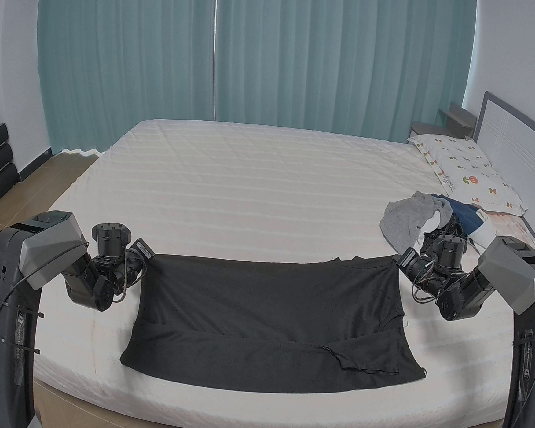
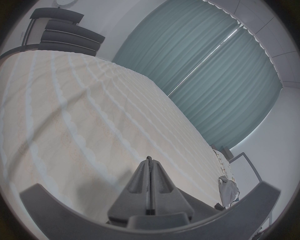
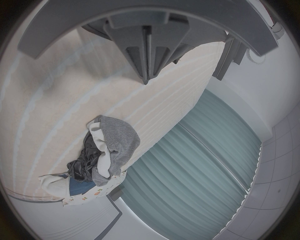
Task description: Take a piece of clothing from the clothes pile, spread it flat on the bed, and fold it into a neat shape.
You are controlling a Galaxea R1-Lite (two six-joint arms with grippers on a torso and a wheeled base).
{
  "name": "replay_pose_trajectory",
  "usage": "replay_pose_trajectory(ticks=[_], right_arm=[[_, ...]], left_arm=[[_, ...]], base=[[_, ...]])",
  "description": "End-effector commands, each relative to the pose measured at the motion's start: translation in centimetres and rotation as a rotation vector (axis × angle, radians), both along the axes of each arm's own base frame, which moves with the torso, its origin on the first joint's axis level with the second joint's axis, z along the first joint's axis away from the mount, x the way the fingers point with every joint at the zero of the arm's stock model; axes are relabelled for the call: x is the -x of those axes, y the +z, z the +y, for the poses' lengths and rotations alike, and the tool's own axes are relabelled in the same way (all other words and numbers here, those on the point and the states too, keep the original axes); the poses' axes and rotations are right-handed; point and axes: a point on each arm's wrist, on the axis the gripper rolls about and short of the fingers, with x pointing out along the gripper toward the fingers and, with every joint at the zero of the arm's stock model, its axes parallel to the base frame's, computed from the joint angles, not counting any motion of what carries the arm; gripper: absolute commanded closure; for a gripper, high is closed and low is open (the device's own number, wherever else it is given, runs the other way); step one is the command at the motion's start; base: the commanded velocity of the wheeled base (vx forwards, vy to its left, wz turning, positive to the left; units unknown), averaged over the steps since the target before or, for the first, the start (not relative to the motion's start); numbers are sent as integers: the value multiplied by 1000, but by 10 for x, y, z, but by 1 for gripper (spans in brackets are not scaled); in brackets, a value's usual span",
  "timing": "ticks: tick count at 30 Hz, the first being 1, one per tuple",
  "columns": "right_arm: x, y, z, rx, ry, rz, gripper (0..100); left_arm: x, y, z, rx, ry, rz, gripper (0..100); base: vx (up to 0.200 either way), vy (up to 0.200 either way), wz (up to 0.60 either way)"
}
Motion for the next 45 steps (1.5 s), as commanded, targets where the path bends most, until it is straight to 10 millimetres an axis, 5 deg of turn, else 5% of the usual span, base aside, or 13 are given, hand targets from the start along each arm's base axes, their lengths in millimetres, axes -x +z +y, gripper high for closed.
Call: replay_pose_trajectory(ticks=[1,45], right_arm=[[6,2,0,3,14,12,100],[69,-15,-15,45,177,122,100]], left_arm=[[0,1,0,-4,-2,-2,100],[53,-3,26,-146,-293,71,100]], base=[[0,0,0],[0,0,0]])
